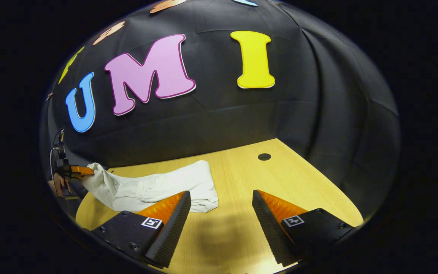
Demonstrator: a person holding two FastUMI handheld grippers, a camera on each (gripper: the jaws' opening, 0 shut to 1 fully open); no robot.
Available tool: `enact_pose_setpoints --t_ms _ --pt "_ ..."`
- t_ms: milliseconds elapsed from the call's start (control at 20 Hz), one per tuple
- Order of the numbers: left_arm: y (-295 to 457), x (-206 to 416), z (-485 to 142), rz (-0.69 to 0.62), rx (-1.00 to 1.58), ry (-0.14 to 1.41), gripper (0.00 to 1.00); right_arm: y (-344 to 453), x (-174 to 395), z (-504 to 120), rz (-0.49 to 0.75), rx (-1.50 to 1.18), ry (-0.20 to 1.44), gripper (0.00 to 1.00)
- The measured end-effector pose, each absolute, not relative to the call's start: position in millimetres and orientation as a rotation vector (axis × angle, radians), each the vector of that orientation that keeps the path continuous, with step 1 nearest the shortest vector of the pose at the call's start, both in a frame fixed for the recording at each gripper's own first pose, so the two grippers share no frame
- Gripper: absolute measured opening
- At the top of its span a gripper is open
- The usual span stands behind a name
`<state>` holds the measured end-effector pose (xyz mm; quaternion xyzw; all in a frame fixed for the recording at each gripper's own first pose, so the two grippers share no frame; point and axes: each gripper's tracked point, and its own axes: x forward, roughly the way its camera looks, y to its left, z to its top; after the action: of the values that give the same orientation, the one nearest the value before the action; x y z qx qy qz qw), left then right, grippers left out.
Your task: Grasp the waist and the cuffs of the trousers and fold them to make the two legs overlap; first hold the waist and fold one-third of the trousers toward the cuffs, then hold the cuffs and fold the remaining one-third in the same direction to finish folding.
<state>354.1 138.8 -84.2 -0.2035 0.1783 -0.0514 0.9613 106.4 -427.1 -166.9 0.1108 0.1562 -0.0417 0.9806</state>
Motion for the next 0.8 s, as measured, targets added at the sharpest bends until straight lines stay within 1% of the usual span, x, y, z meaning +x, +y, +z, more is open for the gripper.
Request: enact_pose_setpoints --t_ms 250,450,650,800 --pt "60.5 359.0 -41.3 -0.208 -0.408 0.317 0.06 -433.0 91.1 -160.5 -0.101 0.243 0.296 0.99" --pt "-14.8 369.2 -18.5 -0.318 -0.402 0.297 0.06 -455.0 69.9 -161.8 -0.16 0.267 0.286 0.99" --pt "-104.0 375.9 -8.3 -0.441 -0.382 0.299 0.06 -483.2 44.1 -165.8 -0.22 0.288 0.293 0.98" --pt "-165.6 379.5 -13.1 -0.52 -0.37 0.318 0.06 -503.0 15.4 -178.0 -0.276 0.304 0.318 0.99"
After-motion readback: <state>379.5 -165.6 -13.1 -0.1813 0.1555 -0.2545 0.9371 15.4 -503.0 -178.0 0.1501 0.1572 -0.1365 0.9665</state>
